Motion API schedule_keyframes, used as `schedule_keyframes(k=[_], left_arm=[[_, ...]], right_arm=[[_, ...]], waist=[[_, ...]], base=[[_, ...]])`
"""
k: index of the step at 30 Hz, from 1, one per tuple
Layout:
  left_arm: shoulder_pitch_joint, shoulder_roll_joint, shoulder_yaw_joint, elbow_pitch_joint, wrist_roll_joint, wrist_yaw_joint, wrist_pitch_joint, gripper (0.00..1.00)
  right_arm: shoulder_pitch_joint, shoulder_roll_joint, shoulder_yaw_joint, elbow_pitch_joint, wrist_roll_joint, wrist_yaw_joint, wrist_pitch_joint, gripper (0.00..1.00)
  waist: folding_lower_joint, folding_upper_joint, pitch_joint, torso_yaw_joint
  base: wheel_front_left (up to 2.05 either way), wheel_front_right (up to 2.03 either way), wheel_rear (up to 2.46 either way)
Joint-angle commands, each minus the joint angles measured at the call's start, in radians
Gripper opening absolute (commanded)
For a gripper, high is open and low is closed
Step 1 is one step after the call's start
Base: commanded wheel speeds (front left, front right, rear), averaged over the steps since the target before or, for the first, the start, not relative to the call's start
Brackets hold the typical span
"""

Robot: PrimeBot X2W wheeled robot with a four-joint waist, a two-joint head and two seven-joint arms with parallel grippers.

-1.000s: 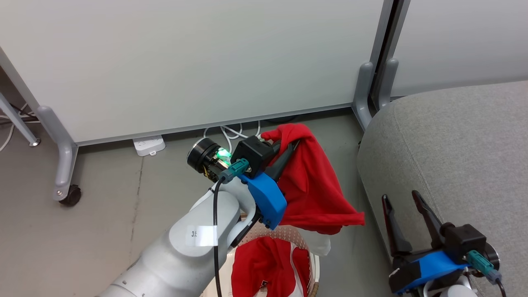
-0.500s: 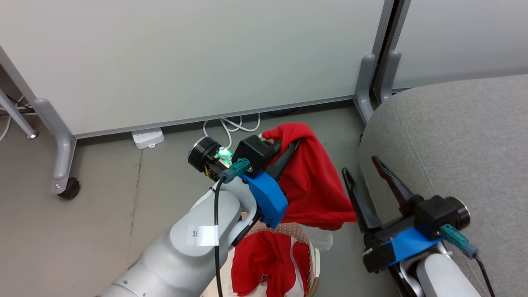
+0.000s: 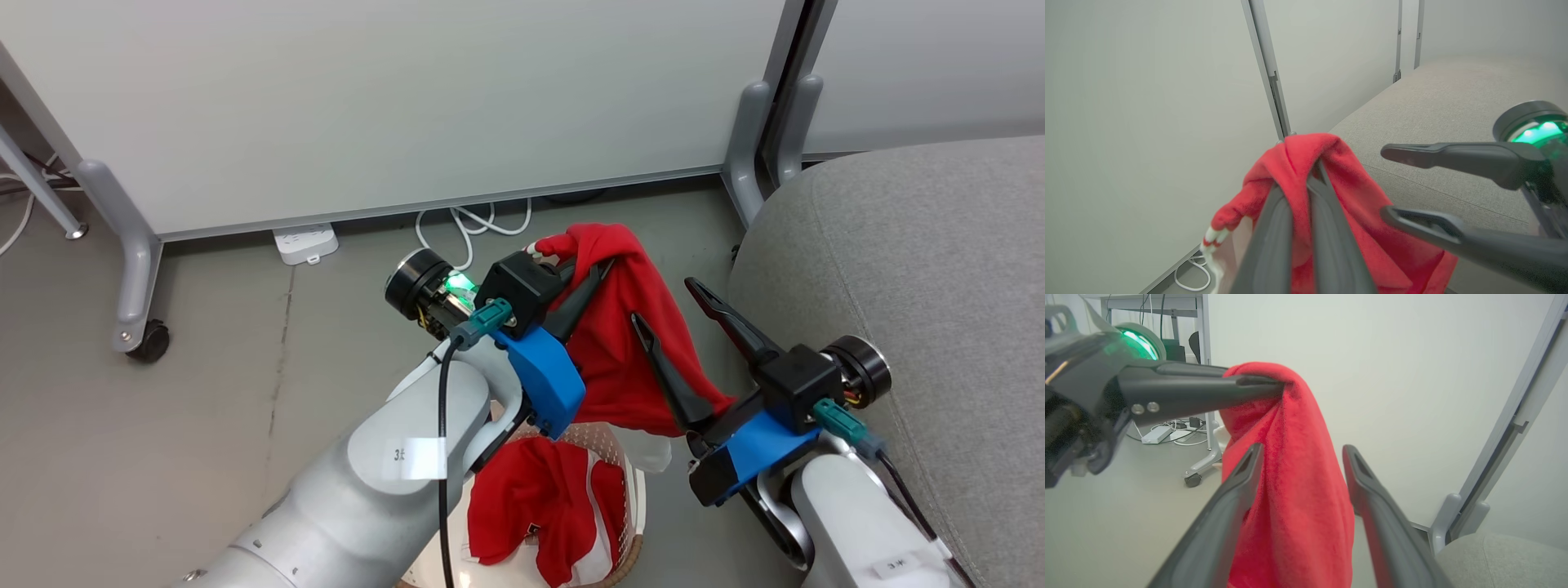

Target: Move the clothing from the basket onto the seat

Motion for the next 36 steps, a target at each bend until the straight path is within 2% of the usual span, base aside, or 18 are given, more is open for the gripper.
schedule_keyframes(k=[1, 13, 20, 21, 22, 36], left_arm=[[-0.013, -0.001, -0.004, -0.004, 0.004, -0.003, -0.005, 0.00], [-0.037, -0.007, -0.051, -0.042, -0.003, -0.008, -0.005, 0.00], [-0.052, -0.007, -0.095, -0.074, -0.033, 0.009, -0.005, 0.00], [-0.053, -0.007, -0.101, -0.076, -0.037, 0.009, -0.005, 0.00], [-0.055, -0.008, -0.106, -0.077, -0.040, 0.011, -0.005, 0.00], [-0.069, -0.008, -0.130, -0.067, -0.067, 0.027, -0.005, 0.00]], right_arm=[[-0.028, -0.004, 0.006, 0.017, -0.005, 0.000, -0.001, 1.00], [-0.142, 0.015, 0.050, 0.231, -0.029, 0.000, -0.001, 1.00], [-0.191, 0.034, 0.053, 0.321, -0.022, 0.000, 0.000, 1.00], [-0.196, 0.037, 0.056, 0.330, -0.019, 0.000, -0.001, 0.61], [-0.202, 0.041, 0.061, 0.334, -0.014, 0.000, -0.001, 0.00], [-0.203, 0.039, 0.080, 0.342, 0.012, 0.000, -0.001, 0.00]], waist=[[-0.0001, -0.0001, 0.005, 0.005], [-0.0001, -0.0001, 0.027, 0.038], [-0.0001, -0.0001, 0.031, 0.050], [-0.0001, -0.0001, 0.031, 0.051], [-0.0001, -0.0001, 0.032, 0.053], [-0.0001, -0.0001, 0.026, 0.049]], base=[[0.00, 0.00, 0.00], [0.00, 0.00, 0.00], [0.00, 0.00, 0.00], [0.00, 0.00, 0.00], [0.00, 0.00, 0.00], [0.00, 0.00, 0.00]])
